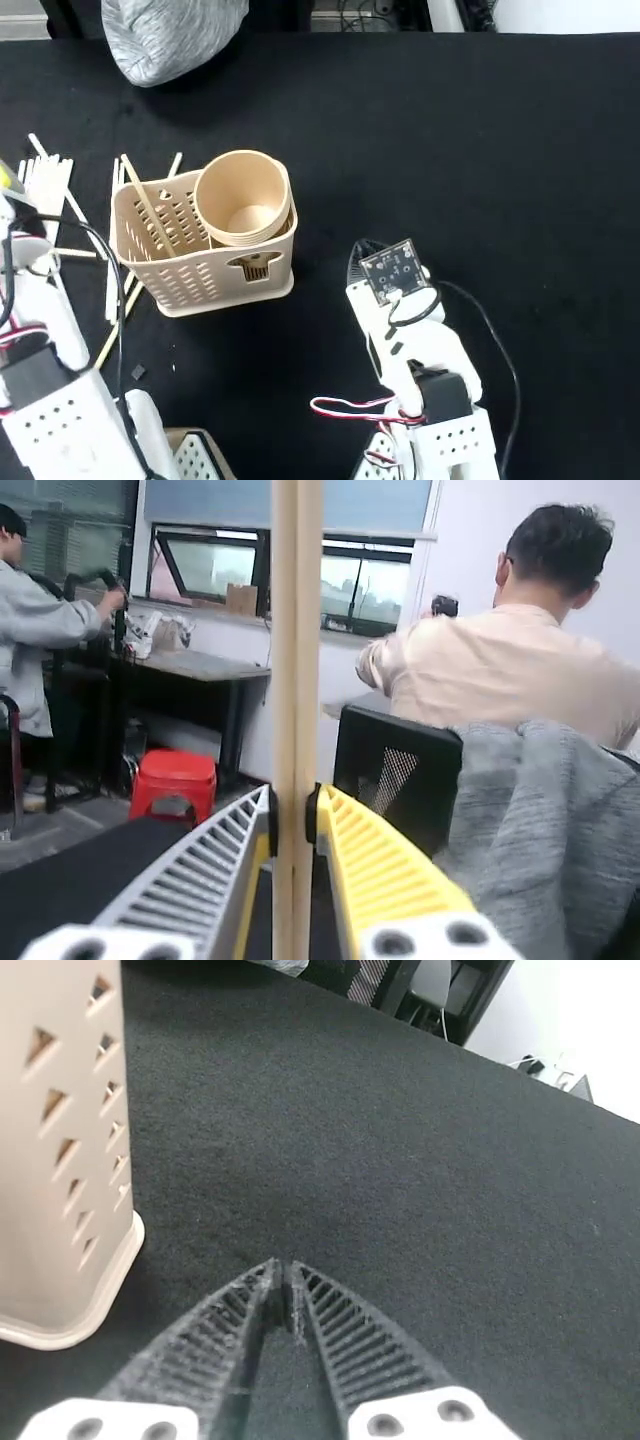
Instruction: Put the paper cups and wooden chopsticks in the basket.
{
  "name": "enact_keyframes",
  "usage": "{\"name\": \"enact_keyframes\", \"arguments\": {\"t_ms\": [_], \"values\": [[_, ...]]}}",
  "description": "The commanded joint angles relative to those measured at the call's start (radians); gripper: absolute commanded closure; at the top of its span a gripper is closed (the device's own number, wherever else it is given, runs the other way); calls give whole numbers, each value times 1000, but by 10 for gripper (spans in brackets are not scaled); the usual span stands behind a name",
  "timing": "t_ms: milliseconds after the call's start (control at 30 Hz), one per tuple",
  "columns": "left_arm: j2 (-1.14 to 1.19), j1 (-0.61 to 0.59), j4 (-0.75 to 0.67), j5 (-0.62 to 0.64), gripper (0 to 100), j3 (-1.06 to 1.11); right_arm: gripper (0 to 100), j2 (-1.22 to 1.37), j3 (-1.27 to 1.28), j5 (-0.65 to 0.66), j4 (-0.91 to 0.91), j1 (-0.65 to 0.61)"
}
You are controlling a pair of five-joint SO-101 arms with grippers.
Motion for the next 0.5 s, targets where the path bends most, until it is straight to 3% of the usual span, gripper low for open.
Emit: {"name": "enact_keyframes", "arguments": {"t_ms": [0,133,300,467], "values": [[-51,85,212,21,973,-93,982,-88,-5,2,-5,9],[-155,203,334,63,973,-68,982,-88,-5,2,-5,9],[-301,360,333,100,973,59,982,-88,-4,2,-5,9],[-417,440,284,100,973,203,982,-88,-5,2,-8,12]]}}
